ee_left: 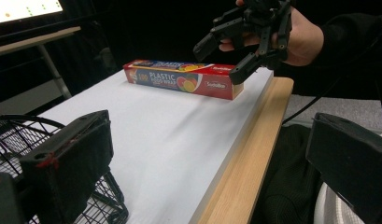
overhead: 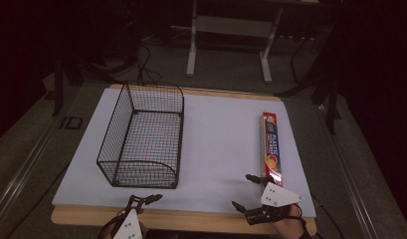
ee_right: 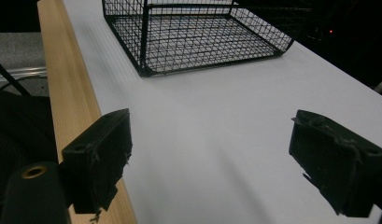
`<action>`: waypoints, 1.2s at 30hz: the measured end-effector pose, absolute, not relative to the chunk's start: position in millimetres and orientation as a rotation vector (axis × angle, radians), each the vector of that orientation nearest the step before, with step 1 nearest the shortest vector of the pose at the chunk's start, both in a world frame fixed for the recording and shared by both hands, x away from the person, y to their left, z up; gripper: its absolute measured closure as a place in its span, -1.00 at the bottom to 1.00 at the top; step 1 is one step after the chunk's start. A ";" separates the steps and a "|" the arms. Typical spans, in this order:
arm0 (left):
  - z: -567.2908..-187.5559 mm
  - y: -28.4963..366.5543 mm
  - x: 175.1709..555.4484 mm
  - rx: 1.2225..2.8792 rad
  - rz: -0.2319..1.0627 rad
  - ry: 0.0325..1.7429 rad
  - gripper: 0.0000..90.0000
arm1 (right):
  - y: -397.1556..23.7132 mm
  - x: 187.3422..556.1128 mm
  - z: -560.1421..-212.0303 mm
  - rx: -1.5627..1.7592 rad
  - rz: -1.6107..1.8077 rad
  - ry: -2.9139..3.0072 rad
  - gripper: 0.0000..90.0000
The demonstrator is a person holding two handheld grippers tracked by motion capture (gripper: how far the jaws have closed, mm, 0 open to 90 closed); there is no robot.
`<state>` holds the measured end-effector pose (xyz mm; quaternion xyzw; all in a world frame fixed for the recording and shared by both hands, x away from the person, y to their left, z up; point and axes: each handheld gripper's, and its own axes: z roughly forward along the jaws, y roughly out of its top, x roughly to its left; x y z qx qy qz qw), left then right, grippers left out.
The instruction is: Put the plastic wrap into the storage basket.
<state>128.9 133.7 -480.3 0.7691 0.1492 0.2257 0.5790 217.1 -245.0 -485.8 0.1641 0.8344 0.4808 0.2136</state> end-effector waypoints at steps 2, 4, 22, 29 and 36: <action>-480.2 133.7 129.0 1.798 0.527 0.351 -0.97 | -243.5 216.1 -484.4 0.442 1.301 2.331 -0.75; -480.1 133.5 128.9 1.798 0.526 0.350 -0.97 | -242.8 215.2 -484.4 0.439 1.284 2.327 -0.75; -480.2 131.8 128.6 1.806 0.520 0.340 -0.97 | -240.1 214.9 -465.4 0.474 1.251 2.339 -0.72; -480.0 132.1 128.5 1.806 0.519 0.340 -0.97 | -241.9 227.8 -454.7 0.530 1.230 2.284 -0.72; -479.9 132.4 128.5 1.805 0.512 0.334 -0.97 | -251.8 245.0 -446.9 0.619 1.203 2.218 -0.71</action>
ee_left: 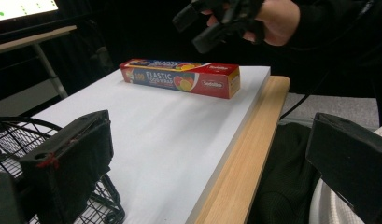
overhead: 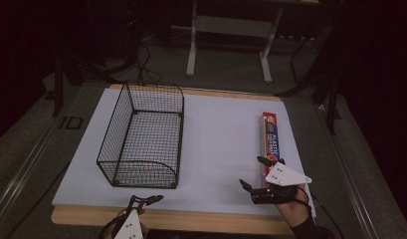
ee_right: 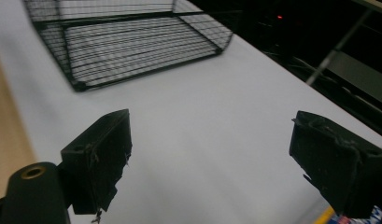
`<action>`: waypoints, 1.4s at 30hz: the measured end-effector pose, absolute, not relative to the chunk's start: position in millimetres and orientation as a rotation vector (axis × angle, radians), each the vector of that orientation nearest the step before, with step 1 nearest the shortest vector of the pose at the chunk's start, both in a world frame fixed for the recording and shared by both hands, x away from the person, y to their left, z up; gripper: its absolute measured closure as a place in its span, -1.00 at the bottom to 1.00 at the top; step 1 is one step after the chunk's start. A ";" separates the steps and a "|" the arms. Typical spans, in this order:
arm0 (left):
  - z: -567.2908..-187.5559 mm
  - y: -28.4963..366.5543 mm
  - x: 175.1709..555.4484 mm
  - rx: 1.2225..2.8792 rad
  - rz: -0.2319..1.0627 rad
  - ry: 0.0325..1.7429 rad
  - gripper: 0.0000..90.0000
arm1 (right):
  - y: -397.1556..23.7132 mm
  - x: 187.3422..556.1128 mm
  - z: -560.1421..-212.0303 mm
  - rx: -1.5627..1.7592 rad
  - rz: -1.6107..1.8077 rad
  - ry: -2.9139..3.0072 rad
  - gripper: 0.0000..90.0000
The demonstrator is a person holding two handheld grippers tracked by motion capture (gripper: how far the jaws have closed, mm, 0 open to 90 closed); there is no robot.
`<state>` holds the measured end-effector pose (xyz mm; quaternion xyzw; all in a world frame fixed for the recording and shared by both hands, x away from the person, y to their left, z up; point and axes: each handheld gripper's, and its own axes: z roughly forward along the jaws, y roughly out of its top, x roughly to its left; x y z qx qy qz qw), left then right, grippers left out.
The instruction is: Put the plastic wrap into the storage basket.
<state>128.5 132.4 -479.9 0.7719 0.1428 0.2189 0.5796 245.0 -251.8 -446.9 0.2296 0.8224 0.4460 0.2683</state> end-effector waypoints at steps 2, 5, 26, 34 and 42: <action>-479.8 132.4 128.4 1.804 0.516 0.332 -0.97 | -256.0 251.4 -446.0 0.655 1.181 2.198 -0.71; -479.7 132.4 128.5 1.802 0.516 0.336 -0.97 | -261.5 263.4 -446.7 0.717 1.116 2.163 -0.69; -480.4 130.7 127.2 1.812 0.520 0.326 -0.97 | -289.2 330.7 -444.4 1.165 0.939 2.039 -0.74; -480.6 130.9 127.5 1.814 0.519 0.328 -0.97 | -299.0 357.1 -448.4 1.398 0.772 2.061 -0.77; -481.2 131.1 128.8 1.821 0.514 0.344 -0.97 | -299.0 376.5 -454.8 1.563 0.699 2.056 -0.79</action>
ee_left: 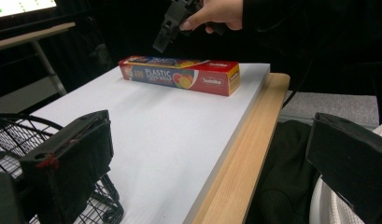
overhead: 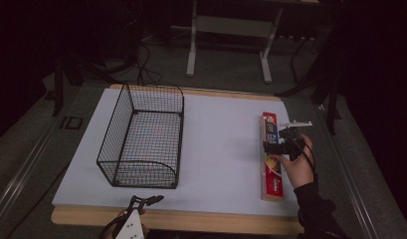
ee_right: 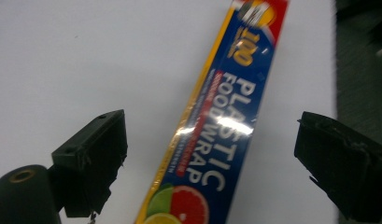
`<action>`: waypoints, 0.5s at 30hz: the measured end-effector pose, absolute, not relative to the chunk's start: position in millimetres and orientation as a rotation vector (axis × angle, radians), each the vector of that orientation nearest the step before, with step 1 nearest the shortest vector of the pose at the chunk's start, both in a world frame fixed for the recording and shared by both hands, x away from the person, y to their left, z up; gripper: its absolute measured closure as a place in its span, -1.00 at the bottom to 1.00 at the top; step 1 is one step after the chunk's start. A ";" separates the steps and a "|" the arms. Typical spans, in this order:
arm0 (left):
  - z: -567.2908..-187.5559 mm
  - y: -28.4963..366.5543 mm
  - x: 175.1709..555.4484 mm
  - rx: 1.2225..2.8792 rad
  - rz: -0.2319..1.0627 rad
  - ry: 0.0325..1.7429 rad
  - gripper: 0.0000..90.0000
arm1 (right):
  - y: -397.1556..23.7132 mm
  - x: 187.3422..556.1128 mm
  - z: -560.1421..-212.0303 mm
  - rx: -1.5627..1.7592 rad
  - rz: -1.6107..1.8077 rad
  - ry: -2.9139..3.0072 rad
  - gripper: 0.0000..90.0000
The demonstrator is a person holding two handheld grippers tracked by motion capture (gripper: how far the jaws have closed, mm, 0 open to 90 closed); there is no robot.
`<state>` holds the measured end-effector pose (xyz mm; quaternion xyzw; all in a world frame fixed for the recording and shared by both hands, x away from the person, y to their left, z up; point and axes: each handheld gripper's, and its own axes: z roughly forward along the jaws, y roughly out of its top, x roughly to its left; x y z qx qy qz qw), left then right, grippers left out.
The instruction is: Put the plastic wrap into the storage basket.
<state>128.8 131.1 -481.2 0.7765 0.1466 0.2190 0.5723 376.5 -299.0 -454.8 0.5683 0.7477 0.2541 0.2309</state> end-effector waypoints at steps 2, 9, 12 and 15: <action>-480.9 131.2 128.6 1.818 0.514 0.343 -0.97 | -299.4 381.1 -457.9 1.607 0.681 2.085 -0.79; -480.8 131.5 128.7 1.816 0.513 0.343 -0.97 | -300.2 395.4 -460.7 1.739 0.600 2.103 -0.66; -480.8 131.5 128.6 1.814 0.514 0.341 -0.97 | -302.9 402.8 -459.6 1.796 0.565 2.101 -0.61; -480.9 131.5 128.8 1.815 0.512 0.342 -0.97 | -305.4 409.2 -459.7 1.855 0.559 2.116 -0.61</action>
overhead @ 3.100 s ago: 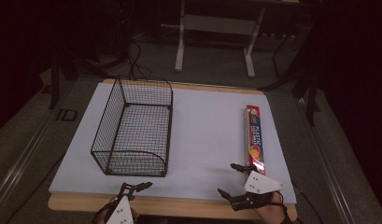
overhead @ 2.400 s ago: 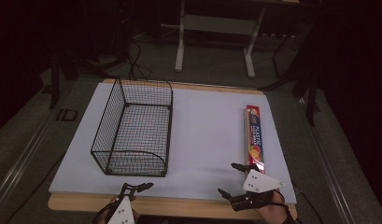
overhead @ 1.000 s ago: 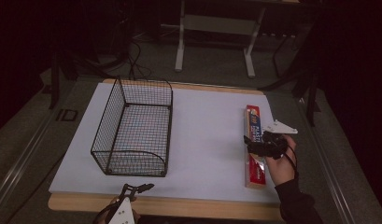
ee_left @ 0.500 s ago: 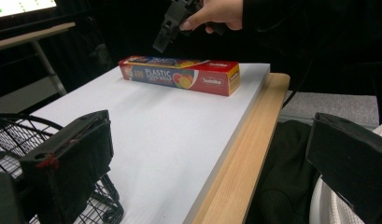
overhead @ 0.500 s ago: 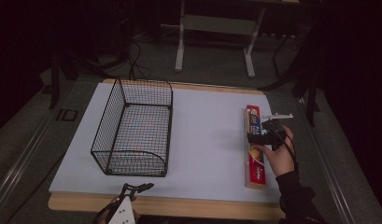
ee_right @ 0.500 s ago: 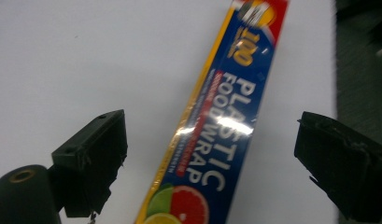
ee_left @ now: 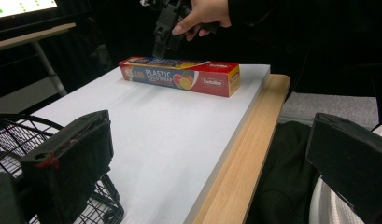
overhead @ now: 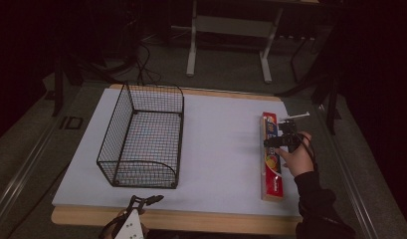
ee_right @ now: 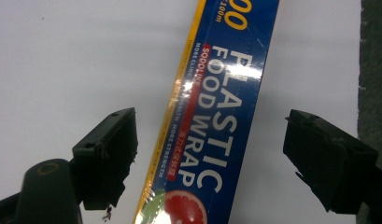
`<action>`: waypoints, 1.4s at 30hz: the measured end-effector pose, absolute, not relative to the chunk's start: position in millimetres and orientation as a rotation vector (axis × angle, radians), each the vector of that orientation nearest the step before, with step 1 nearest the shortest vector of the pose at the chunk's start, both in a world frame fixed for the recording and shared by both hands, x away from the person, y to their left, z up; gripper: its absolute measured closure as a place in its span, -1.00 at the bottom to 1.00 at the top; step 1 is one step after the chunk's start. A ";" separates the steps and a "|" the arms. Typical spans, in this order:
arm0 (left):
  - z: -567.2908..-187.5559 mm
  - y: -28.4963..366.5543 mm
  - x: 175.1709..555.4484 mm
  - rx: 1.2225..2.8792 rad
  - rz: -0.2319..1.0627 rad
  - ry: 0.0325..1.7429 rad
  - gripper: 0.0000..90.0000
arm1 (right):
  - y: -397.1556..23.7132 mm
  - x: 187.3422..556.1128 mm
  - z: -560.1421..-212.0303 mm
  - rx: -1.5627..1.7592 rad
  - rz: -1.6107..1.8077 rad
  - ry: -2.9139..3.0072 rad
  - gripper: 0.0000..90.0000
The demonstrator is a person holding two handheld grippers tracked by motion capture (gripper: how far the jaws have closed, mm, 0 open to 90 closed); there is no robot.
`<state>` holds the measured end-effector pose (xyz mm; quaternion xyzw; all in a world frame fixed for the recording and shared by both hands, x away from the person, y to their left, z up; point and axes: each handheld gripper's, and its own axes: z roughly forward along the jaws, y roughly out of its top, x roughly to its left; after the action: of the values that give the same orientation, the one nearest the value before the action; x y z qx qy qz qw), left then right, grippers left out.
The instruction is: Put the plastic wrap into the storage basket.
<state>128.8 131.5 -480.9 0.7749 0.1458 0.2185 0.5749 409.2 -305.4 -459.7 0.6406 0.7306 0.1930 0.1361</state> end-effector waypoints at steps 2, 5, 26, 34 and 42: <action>-480.9 131.3 128.8 1.817 0.514 0.341 -0.97 | -307.2 413.5 -459.5 1.884 0.554 2.117 -0.61; -481.1 131.1 128.9 1.818 0.514 0.342 -0.97 | -309.6 419.5 -459.9 1.928 0.559 2.119 -0.61; -481.7 129.8 128.3 1.832 0.518 0.336 -0.97 | -298.3 438.8 -497.0 2.096 0.354 2.166 -0.46; -481.7 130.2 128.3 1.833 0.518 0.339 -0.97 | -290.8 438.0 -502.0 2.069 0.242 2.165 -0.20; -482.1 129.9 128.4 1.836 0.520 0.339 -0.97 | -286.4 438.2 -492.4 2.011 0.256 2.164 -0.17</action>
<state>128.4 129.9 -482.1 0.7809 0.1443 0.2210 0.5662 438.2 -286.4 -492.4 0.6754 0.7271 0.0861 0.0880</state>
